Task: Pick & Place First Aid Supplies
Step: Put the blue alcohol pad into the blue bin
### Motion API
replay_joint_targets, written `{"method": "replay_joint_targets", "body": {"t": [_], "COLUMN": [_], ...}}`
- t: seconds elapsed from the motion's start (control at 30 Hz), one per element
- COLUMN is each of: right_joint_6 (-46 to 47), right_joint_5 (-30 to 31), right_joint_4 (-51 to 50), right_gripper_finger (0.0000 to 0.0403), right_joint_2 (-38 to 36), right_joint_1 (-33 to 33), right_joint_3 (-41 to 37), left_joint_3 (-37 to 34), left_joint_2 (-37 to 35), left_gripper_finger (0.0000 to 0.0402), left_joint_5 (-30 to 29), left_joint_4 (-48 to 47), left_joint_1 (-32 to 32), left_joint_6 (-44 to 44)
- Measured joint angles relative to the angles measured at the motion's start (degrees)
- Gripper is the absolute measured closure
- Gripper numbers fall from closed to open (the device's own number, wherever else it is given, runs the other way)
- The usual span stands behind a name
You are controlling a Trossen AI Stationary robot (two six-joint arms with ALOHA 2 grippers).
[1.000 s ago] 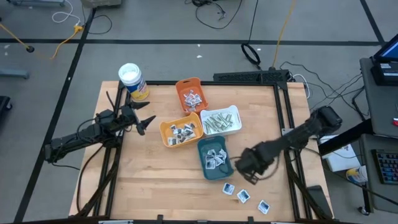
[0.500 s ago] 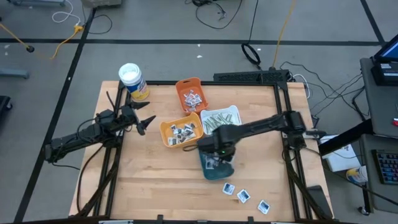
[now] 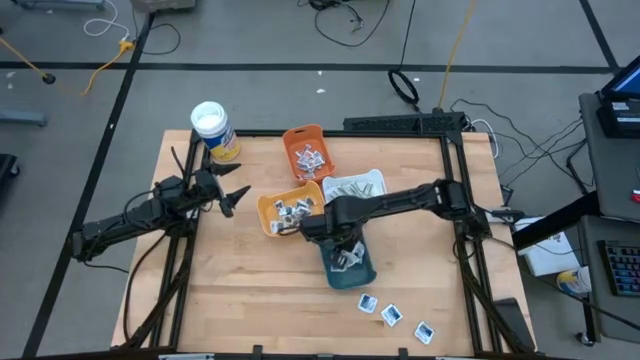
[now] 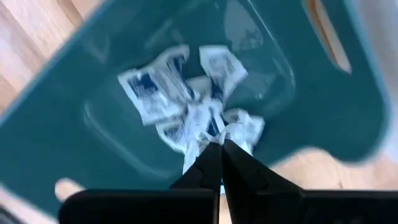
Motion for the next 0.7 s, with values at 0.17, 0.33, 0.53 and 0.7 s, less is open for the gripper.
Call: {"method": "replay_joint_targets", "body": {"t": [0.17, 0.33, 0.53, 0.7], "right_joint_6": [1.1, 2.0, 2.6, 4.4], "right_joint_5": [0.6, 1.9, 1.4, 1.0], "right_joint_4": [6.1, 11.0, 12.5, 12.6], "right_gripper_finger": [0.0403, 0.0402, 0.0358, 0.0262], "right_joint_2": [0.0, 0.0, 0.0, 0.0], "right_joint_1": [0.3, 0.8, 1.1, 1.1], "right_joint_3": [-3.9, -7.7, -8.3, -8.3], "left_joint_3": [0.0, 0.0, 0.0, 0.0], "left_joint_2": [0.0, 0.0, 0.0, 0.0], "left_gripper_finger": [0.0023, 0.0023, 0.0023, 0.0023], "left_joint_5": [0.0, 0.0, 0.0, 0.0], "left_joint_4": [0.0, 0.0, 0.0, 0.0], "left_joint_1": [0.0, 0.0, 0.0, 0.0], "left_joint_6": [0.0, 0.0, 0.0, 0.0]}}
